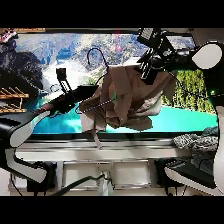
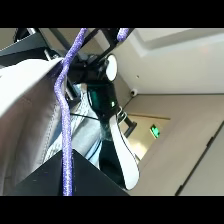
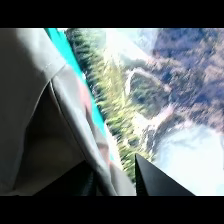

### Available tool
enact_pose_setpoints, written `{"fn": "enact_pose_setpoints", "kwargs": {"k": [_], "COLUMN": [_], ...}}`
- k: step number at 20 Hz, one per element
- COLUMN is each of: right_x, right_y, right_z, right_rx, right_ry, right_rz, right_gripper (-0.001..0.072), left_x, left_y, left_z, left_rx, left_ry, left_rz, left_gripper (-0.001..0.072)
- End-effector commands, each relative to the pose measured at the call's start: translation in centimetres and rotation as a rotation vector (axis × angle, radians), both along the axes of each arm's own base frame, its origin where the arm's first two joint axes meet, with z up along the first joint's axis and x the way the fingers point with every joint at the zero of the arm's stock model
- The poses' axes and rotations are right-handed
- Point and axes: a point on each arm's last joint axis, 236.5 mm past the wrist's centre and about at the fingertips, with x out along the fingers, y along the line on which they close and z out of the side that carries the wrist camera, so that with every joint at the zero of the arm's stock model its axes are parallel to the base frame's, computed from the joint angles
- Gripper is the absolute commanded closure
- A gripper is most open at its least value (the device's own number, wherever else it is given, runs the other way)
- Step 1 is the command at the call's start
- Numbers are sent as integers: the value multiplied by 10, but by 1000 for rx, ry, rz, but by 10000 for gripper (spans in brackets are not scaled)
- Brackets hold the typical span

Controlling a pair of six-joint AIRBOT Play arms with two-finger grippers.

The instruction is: Fold the clothes and pants, and hang the long-sleeved shirts on hangers.

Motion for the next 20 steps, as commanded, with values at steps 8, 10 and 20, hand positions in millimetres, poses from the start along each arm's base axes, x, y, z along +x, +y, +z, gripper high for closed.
{"fn": "enact_pose_setpoints", "kwargs": {"k": [8,10,20], "right_x": [-4,-9,-45], "right_y": [-3,1,2], "right_z": [11,18,43], "right_rx": [-7,16,4], "right_ry": [-43,-48,-80], "right_rz": [17,26,56], "right_gripper": [684,685,684], "left_x": [91,111,188], "left_y": [104,120,133], "left_z": [55,55,105], "left_rx": [-446,-460,90], "left_ry": [163,201,90], "left_rz": [434,515,792], "left_gripper": [-13,-13,278]}}
